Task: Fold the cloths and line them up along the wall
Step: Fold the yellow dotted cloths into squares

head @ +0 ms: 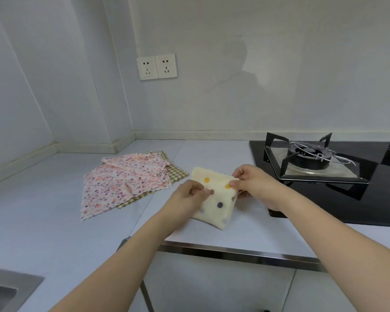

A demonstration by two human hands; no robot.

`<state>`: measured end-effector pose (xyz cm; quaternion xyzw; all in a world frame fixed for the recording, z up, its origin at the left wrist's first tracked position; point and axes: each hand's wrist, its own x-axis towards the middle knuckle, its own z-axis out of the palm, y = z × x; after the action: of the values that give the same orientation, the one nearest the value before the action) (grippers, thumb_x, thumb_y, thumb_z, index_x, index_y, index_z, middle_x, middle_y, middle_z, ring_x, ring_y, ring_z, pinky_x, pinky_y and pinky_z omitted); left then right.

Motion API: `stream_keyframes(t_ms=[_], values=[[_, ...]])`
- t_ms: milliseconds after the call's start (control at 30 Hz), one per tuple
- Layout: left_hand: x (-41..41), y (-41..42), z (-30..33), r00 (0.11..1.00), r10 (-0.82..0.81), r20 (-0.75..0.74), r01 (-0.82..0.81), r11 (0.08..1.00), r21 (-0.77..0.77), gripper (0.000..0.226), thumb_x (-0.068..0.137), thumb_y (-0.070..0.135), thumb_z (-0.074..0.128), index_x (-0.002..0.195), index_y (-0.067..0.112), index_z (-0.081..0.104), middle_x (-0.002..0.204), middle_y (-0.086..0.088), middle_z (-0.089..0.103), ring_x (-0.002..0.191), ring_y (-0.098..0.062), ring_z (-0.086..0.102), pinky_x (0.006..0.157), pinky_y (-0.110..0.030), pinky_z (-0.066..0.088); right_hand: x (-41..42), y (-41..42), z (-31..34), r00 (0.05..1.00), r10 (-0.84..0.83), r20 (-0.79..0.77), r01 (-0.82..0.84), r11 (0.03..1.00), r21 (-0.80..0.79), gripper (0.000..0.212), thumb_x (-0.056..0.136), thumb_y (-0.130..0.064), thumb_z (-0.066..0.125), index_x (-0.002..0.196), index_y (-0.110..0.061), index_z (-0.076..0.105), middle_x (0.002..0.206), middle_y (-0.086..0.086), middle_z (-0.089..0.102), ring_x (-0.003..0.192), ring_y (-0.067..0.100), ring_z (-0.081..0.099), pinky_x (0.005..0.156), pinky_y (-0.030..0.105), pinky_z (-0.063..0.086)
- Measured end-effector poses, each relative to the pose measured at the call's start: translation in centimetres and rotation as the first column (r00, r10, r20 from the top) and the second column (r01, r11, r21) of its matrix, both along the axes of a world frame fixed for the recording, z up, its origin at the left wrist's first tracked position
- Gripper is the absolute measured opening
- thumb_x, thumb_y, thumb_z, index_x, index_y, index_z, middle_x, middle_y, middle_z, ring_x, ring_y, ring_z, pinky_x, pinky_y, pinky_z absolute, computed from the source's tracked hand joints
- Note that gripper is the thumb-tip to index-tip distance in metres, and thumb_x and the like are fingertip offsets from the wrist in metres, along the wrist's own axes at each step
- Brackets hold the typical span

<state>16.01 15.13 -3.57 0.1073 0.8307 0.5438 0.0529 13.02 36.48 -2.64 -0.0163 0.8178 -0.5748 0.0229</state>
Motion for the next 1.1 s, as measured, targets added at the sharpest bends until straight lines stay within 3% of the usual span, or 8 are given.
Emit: stream_keyframes(t_ms=[100,333,567,667,767,867,967,1100], values=[[-1.4,-0.4,0.3,0.987,0.159,0.033,-0.161,0.983,0.091,0.046,0.088,0.053,0.059,0.123,0.023,0.052,0.124,0.005,0.052,0.103,-0.005,0.052,0.079,-0.023,0.041,0.9,-0.1,2.0,0.993,0.060,-0.100,-0.074,0.988,-0.138,0.022,0.087,0.004,0.062,0.095,-0.016,0.056,0.102,0.017,0.059,0.079,0.021,0.064,0.064,0.030,0.055],[-6.0,3.1,1.4,0.946,-0.084,0.314,-0.096,0.850,0.518,0.058,0.082,0.064,0.060,0.118,0.020,0.067,0.113,-0.006,0.072,0.106,-0.028,0.067,0.097,-0.048,0.049,-0.8,0.3,5.7,0.989,0.064,-0.130,-0.104,0.940,-0.324,0.035,0.091,0.004,0.054,0.113,-0.023,0.056,0.092,0.003,0.061,0.080,0.017,0.061,0.067,0.030,0.050],[-14.3,8.1,2.7,0.961,0.271,0.049,-0.264,0.858,0.441,0.030,0.095,0.037,0.054,0.086,0.008,0.054,0.083,-0.009,0.065,0.072,-0.022,0.063,0.065,-0.037,0.054,-10.6,2.1,6.2,0.962,-0.248,0.114,0.273,0.884,-0.380,0.032,0.091,-0.001,0.051,0.115,-0.022,0.050,0.099,0.009,0.058,0.079,0.022,0.060,0.073,0.037,0.049],[-16.0,9.9,6.4,0.973,0.229,0.018,-0.217,0.887,0.408,0.027,0.097,0.037,0.051,0.082,0.014,0.045,0.079,-0.002,0.059,0.069,-0.018,0.059,0.064,-0.037,0.052,-12.6,3.0,8.8,0.918,-0.245,0.311,0.339,0.892,-0.300,0.009,0.089,-0.023,0.053,0.094,-0.018,0.058,0.090,0.011,0.060,0.076,0.025,0.059,0.070,0.035,0.048],[-15.9,11.8,11.3,0.984,0.164,0.068,-0.177,0.923,0.341,0.025,0.097,0.038,0.049,0.092,0.013,0.050,0.088,-0.003,0.064,0.080,-0.022,0.065,0.073,-0.042,0.056,-11.8,3.9,13.1,0.877,-0.267,0.400,0.387,0.886,-0.256,0.032,0.100,-0.035,0.040,0.092,-0.013,0.063,0.081,0.006,0.067,0.071,0.024,0.064,0.063,0.031,0.052],[-14.9,13.6,16.2,0.978,0.126,0.164,-0.172,0.936,0.307,0.023,0.098,0.037,0.048,0.096,0.015,0.052,0.092,-0.005,0.066,0.083,-0.024,0.067,0.075,-0.042,0.056,-10.3,5.8,17.0,0.797,-0.433,0.421,0.522,0.844,-0.120,0.046,0.098,-0.046,0.038,0.113,-0.009,0.060,0.099,0.011,0.068,0.089,0.030,0.066,0.082,0.040,0.054],[-13.2,16.1,20.2,0.971,0.070,0.231,-0.141,0.941,0.309,0.019,0.098,0.035,0.049,0.093,0.017,0.051,0.091,-0.004,0.065,0.077,-0.019,0.065,0.072,-0.041,0.057,-7.8,8.5,20.7,0.717,-0.543,0.438,0.604,0.797,-0.002,0.053,0.097,-0.051,0.032,0.121,-0.008,0.051,0.103,0.010,0.063,0.089,0.026,0.061,0.075,0.036,0.049],[-11.7,20.8,23.2,0.966,-0.017,0.259,-0.062,0.953,0.295,0.019,0.097,0.034,0.051,0.089,0.017,0.050,0.093,-0.008,0.064,0.079,-0.022,0.064,0.074,-0.045,0.057,-4.5,12.7,23.5,0.689,-0.498,0.527,0.626,0.775,-0.086,0.069,0.077,-0.075,0.039,0.109,-0.019,0.063,0.104,0.008,0.068,0.095,0.027,0.066,0.091,0.045,0.052]])
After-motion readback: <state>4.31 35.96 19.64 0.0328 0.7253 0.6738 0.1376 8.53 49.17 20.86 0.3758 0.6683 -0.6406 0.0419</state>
